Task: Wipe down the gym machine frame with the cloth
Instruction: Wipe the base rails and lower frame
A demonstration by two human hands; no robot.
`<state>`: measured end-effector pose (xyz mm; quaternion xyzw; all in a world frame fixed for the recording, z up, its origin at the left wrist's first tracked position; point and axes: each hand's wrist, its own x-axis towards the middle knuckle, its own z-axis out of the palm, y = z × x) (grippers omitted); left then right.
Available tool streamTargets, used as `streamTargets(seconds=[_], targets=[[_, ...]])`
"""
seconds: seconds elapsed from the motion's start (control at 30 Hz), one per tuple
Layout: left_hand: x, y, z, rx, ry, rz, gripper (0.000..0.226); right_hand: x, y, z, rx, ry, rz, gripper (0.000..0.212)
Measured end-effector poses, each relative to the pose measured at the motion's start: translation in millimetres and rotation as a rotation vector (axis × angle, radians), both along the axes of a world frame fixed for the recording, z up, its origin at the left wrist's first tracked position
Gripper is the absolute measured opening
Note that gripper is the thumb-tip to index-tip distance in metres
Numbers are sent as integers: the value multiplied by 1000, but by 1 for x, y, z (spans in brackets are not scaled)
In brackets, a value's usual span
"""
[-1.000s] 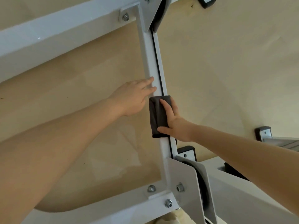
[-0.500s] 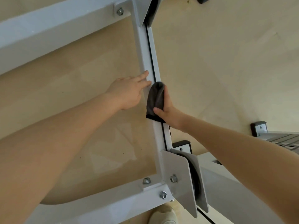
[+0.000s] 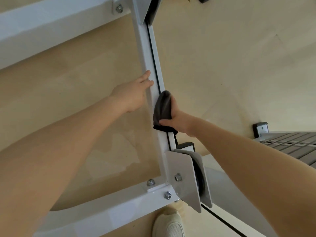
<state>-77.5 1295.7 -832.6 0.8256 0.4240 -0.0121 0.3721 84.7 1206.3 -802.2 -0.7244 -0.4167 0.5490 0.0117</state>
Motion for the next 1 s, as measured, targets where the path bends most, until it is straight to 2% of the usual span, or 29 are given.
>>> streamTargets(seconds=[0.07, 0.1, 0.17, 0.23, 0.3, 0.43, 0.5, 0.6, 0.67, 0.73, 0.87, 0.93, 1.0], targets=[[0, 2, -2, 5, -24, -1, 67, -9, 5, -1, 147, -21, 85, 95], [-2, 6, -2, 6, -45, -3, 66, -10, 3, -2, 191, -111, 226, 90], [-5, 14, -2, -16, -108, -7, 65, -4, -4, -4, 299, -438, 645, 77], [-9, 23, 0, -62, -171, 12, 63, 7, -6, -1, 468, -631, 1044, 66], [-13, 27, 2, -68, -226, 51, 61, 12, 2, 2, 577, -602, 1303, 58], [-27, 22, -1, 6, -317, 210, 56, 1, 34, 0, 563, -405, 1665, 50], [-33, 19, -3, -7, -321, 261, 51, -6, 59, -4, 595, -444, 1689, 48], [-38, 16, -8, 8, -297, 290, 43, -18, 99, -10, 684, -638, 1457, 46], [-41, 13, -11, 17, -282, 298, 42, -23, 109, -14, 681, -696, 1376, 45], [-42, 10, -14, 53, -264, 303, 41, -25, 101, -15, 660, -670, 1392, 42], [-37, 2, -17, 168, -260, 354, 32, -17, 76, -12, 752, -457, 1457, 34], [-33, -2, -15, 241, -290, 306, 25, -13, 93, -10, 750, -470, 1477, 36], [-29, -2, -10, 319, -304, 200, 23, -12, 123, -14, 719, -584, 1508, 40]])
